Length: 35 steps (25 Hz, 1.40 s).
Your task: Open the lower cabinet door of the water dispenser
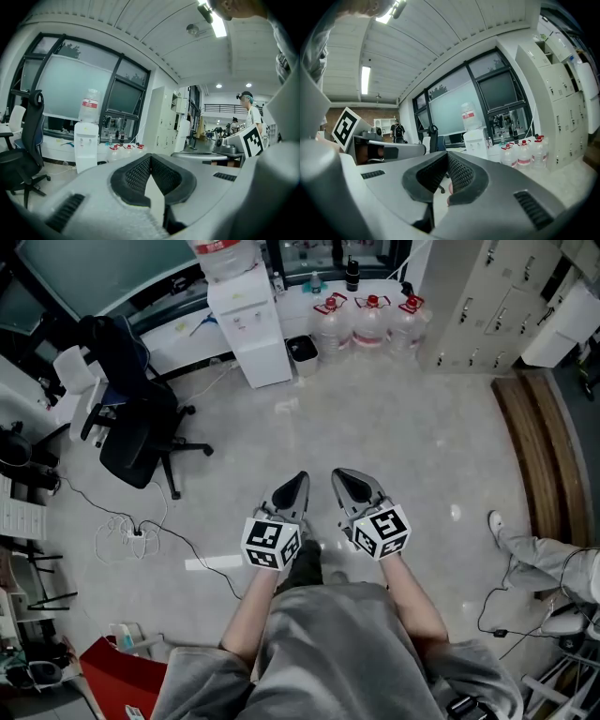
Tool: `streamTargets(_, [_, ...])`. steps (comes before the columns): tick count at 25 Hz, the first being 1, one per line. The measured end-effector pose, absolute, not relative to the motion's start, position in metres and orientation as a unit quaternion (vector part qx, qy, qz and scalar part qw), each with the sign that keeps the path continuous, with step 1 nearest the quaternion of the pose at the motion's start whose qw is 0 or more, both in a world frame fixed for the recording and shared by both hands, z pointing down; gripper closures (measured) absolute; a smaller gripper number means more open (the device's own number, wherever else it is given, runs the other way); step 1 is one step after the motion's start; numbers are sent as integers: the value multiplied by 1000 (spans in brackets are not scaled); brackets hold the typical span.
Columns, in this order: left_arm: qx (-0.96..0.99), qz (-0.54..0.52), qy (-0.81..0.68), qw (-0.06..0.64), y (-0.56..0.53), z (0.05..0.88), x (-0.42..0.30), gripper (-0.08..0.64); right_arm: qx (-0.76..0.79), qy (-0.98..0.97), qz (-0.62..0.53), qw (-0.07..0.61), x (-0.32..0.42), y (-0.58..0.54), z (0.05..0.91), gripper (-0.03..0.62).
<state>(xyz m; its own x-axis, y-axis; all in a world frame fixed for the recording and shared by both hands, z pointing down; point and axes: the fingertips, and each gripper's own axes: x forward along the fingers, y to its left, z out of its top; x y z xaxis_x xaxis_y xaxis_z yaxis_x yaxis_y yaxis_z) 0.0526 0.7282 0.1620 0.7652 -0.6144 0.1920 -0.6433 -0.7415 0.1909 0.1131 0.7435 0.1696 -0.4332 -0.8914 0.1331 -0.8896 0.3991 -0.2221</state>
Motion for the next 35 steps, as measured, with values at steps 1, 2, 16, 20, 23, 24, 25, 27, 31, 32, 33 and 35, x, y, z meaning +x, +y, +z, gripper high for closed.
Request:
streamTargets(1, [931,58,-337,126,715,162,52,552,-533,835,-133,2,112,731,171,583])
streamTargets(2, [931,57,-336,128,703,162,50,552,-534,835,-135,0,109,719,171,583])
streamTargets(16, [931,52,-325,162,545,172,8,552,-545,824,-152,-18,66,565,182,583])
streamTargets(20, [930,53,-323,168,514,176,1,552,-548,822,-153,-20,59,534,183,583])
streamTargets(23, [929,53,-323,171,499,179,-2,552,-547,822,-154,-23,56,519,185,583])
streamTargets(24, [929,53,-322,172,495,181,-2,552,-547,822,-154,-24,56,515,186,583])
streamTargets(25, [929,54,-321,173,491,182,-2,552,-548,822,-155,-24,55,510,187,583])
streamTargets(27, [930,56,-319,175,483,185,-2,552,-548,821,-157,-25,55,500,190,583])
streamTargets(31, [929,61,-319,177,460,193,-1,552,-547,821,-160,-25,55,477,197,583])
streamTargets(32, [929,62,-319,178,454,195,-1,552,-547,821,-161,-26,55,471,199,583])
streamTargets(33, [929,64,-319,179,447,197,0,552,-546,822,-162,-26,55,463,201,583])
streamTargets(35, [928,67,-319,181,430,201,4,552,-546,822,-163,-27,59,446,204,583])
